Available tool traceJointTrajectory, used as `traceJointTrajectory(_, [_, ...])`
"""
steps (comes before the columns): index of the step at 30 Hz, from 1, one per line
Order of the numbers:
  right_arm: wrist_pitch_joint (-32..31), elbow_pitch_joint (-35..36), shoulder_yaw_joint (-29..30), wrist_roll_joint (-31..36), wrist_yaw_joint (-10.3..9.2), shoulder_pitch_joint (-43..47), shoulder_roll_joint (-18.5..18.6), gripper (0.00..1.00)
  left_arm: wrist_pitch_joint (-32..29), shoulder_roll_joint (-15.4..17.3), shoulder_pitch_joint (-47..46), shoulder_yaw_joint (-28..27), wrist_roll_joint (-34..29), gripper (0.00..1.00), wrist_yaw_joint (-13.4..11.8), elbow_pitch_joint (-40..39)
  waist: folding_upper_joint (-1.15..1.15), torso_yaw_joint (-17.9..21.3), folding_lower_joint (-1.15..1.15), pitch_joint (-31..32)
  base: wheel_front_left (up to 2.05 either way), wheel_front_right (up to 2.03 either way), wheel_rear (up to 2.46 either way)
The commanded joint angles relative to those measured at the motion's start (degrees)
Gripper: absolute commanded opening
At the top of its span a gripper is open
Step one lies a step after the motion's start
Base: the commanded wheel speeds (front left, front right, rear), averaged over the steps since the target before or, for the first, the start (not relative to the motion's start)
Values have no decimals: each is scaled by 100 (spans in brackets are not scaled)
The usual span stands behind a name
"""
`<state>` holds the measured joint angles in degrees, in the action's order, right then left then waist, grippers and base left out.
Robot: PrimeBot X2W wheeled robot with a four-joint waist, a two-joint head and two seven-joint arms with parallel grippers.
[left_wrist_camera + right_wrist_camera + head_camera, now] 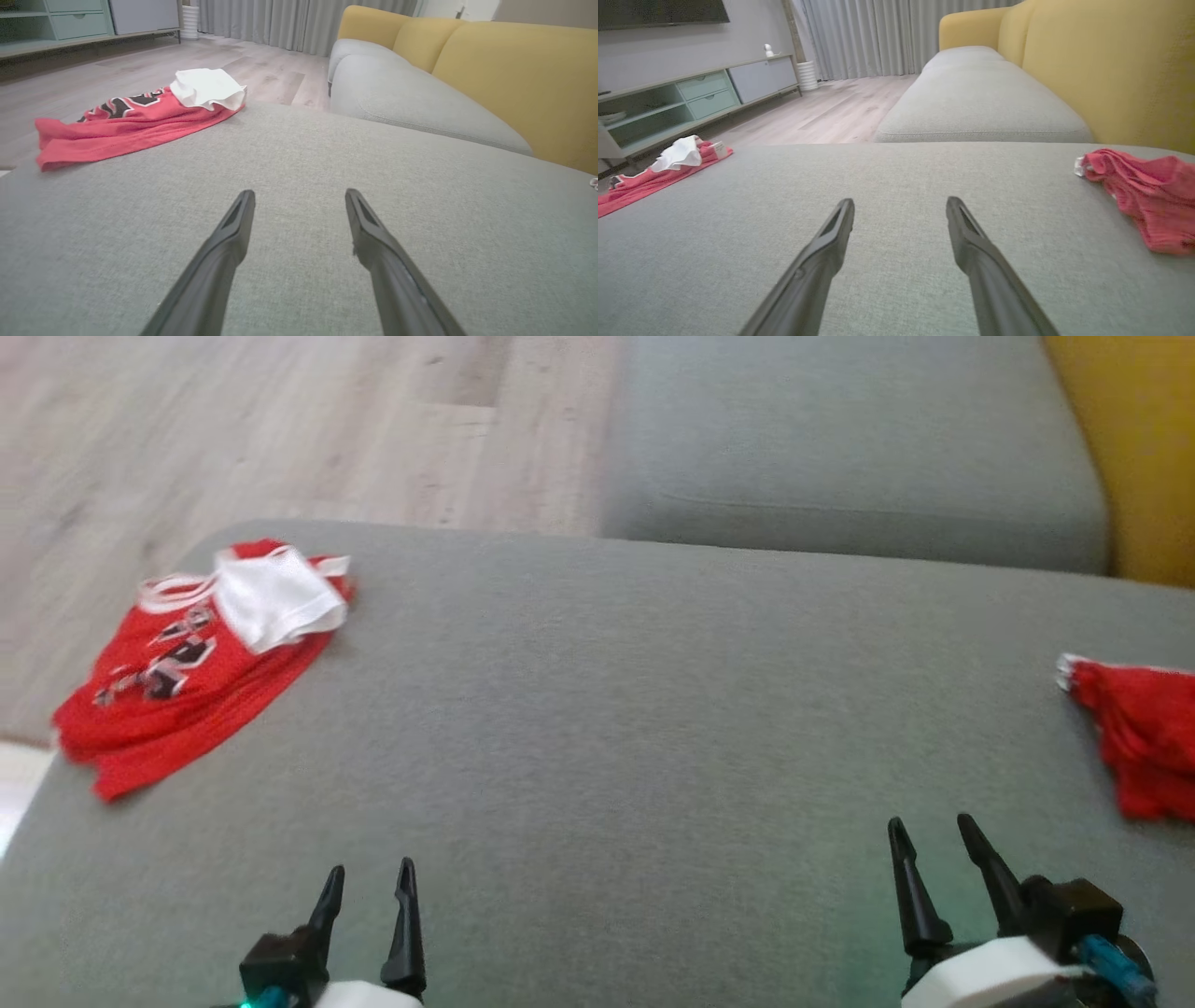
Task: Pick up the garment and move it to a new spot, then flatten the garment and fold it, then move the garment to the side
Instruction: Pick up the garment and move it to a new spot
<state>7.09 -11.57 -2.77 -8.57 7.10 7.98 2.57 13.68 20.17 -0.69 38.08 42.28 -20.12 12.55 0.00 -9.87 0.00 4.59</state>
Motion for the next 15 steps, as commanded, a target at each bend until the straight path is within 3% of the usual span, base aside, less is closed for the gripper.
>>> traceJointTrajectory(1, [85, 238, -116, -33, 39, -117, 32, 100, 20, 99, -282, -185, -46, 100, -5, -165, 0, -454, 0, 12, 0, 0, 0])
traceJointTrajectory(9, [231, 218, -319, -167, 39, -251, 31, 100, -28, 353, -308, -313, -89, 100, -127, -433, 0, -1683, 0, -31, 0, 0, 0])
traceJointTrajectory(15, [103, 128, -841, -145, 39, -647, 31, 100, 51, 464, -53, -667, -24, 100, -353, -803, 0, -1871, 0, -250, 0, 0, 0])
